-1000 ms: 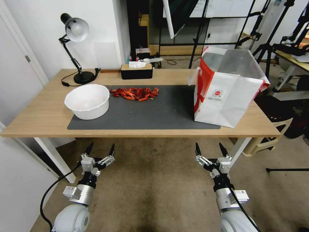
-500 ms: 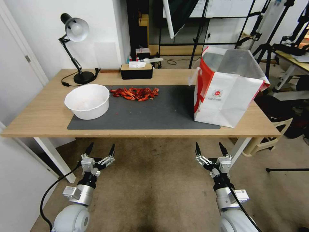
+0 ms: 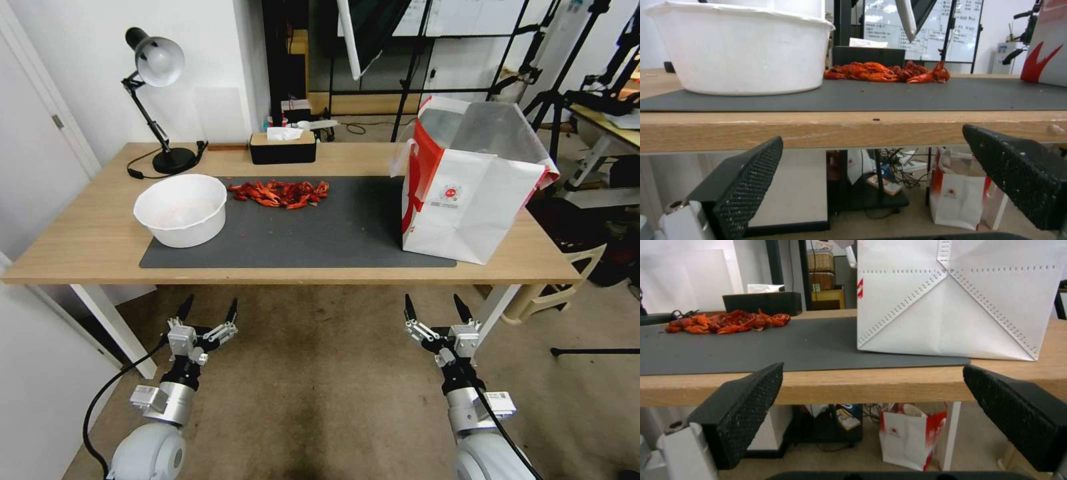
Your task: Close the takeout container lid, then place the container into the takeout bag.
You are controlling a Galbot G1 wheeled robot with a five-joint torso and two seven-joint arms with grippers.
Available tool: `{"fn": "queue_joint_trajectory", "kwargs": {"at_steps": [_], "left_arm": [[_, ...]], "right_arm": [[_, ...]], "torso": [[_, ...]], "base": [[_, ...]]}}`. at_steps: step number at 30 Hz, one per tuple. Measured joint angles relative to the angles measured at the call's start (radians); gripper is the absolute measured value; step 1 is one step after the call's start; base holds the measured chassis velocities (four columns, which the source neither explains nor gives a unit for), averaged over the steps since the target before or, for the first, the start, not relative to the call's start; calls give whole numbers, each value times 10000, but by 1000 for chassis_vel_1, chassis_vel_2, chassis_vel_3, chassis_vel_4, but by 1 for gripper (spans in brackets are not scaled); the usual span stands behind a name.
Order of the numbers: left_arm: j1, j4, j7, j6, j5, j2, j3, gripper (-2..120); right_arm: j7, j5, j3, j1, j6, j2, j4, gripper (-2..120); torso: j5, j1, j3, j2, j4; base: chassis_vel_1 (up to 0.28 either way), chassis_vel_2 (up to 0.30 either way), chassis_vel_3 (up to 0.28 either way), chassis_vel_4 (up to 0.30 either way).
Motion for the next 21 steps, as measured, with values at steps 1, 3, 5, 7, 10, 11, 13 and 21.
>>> {"fn": "queue_joint_trajectory", "kwargs": {"at_steps": [1, 3, 5, 7, 10, 11, 13, 21], "left_arm": [[0, 0, 0, 0, 0, 0, 0, 100], [0, 0, 0, 0, -1, 0, 0, 100], [0, 0, 0, 0, -2, 0, 0, 100], [0, -1, 0, 0, -3, 0, 0, 100], [0, 0, -1, 0, -4, 0, 0, 100], [0, -1, -1, 0, -4, 0, 0, 100], [0, -1, -1, 0, -4, 0, 0, 100], [0, -2, -1, 0, -5, 0, 0, 100]], "right_arm": [[0, 0, 0, 0, 0, 0, 0, 100], [0, 0, 0, 0, -2, 0, 2, 100], [0, 1, 0, 0, -3, 0, 2, 100], [0, 0, 0, 1, -5, 0, 2, 100], [0, 0, 0, 1, -6, 0, 2, 100], [0, 1, 0, 1, -6, -1, 2, 100], [0, 1, 0, 1, -6, -1, 2, 100], [0, 1, 0, 1, -6, -1, 3, 100]], "torso": [[0, 0, 0, 0, 0], [0, 0, 0, 0, 0], [0, 0, 0, 0, 0], [0, 0, 0, 0, 0], [0, 0, 0, 0, 0], [0, 0, 0, 0, 0], [0, 0, 0, 0, 0], [0, 0, 0, 0, 0]], "base": [[0, 0, 0, 0], [0, 0, 0, 0], [0, 0, 0, 0], [0, 0, 0, 0], [0, 0, 0, 0], [0, 0, 0, 0], [0, 0, 0, 0], [0, 0, 0, 0]]}}
